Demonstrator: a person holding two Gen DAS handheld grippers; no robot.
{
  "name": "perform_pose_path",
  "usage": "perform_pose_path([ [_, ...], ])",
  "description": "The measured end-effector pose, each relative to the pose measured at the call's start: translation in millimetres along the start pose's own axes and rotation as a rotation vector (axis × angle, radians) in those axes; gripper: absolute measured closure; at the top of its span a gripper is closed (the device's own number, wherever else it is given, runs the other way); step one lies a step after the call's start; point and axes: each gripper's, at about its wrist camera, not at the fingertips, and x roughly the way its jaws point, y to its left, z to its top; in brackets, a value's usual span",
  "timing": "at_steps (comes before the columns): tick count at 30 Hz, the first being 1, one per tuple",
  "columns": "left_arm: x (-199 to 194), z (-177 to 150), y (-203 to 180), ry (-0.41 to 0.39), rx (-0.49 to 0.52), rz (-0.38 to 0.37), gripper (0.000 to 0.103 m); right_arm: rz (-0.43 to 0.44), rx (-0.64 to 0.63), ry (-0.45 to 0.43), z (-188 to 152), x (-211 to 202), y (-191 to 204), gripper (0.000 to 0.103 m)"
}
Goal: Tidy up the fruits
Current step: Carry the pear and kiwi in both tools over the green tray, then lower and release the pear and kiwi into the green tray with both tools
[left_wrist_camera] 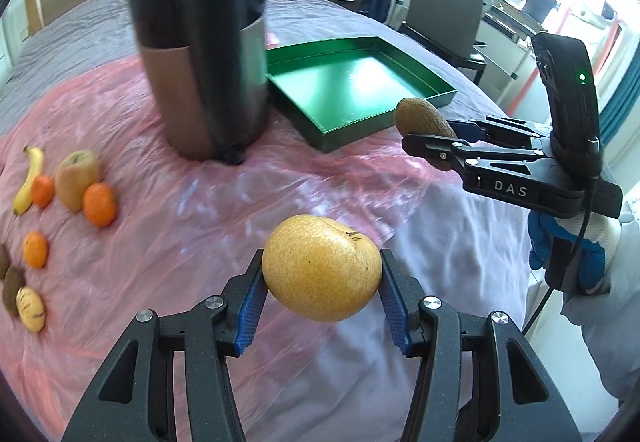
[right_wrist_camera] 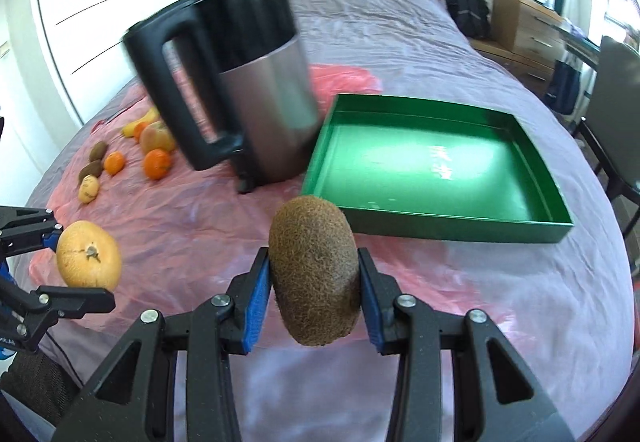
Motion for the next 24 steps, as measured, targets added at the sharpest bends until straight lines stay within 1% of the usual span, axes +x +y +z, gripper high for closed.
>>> perform_pose_path([
  [6, 23, 37, -24, -0.010, 0.041, -0.026, 0.056, -0.053, 0.058, -0.022, 2, 4, -47, 0.045],
  [11, 44, 73, -39, -0.030, 0.075, -0.016, 0.056, -0.080, 0.088, -0.045, 16, 15, -77, 0.045],
  [14, 61, 96, -42, -0.035, 0.070, -0.009, 0.056, -0.100, 0.088, -0.061, 33, 26, -94, 0.045],
  [16, 73, 110, -43, -0.043, 0.069, 0.009, 0.056, -0.112, 0.086, -0.066, 46, 35, -104, 0.045],
  [19, 92, 134, -42, -0.048, 0.048, 0.019, 0.056, -0.140, 0.084, -0.072, 69, 51, -121, 0.045],
  [21, 104, 147, -42, -0.054, 0.046, 0.044, 0.056, -0.152, 0.096, -0.077, 84, 62, -135, 0.045],
  [24, 125, 166, -36, -0.047, 0.010, 0.060, 0.056, -0.182, 0.095, -0.068, 102, 81, -152, 0.045],
])
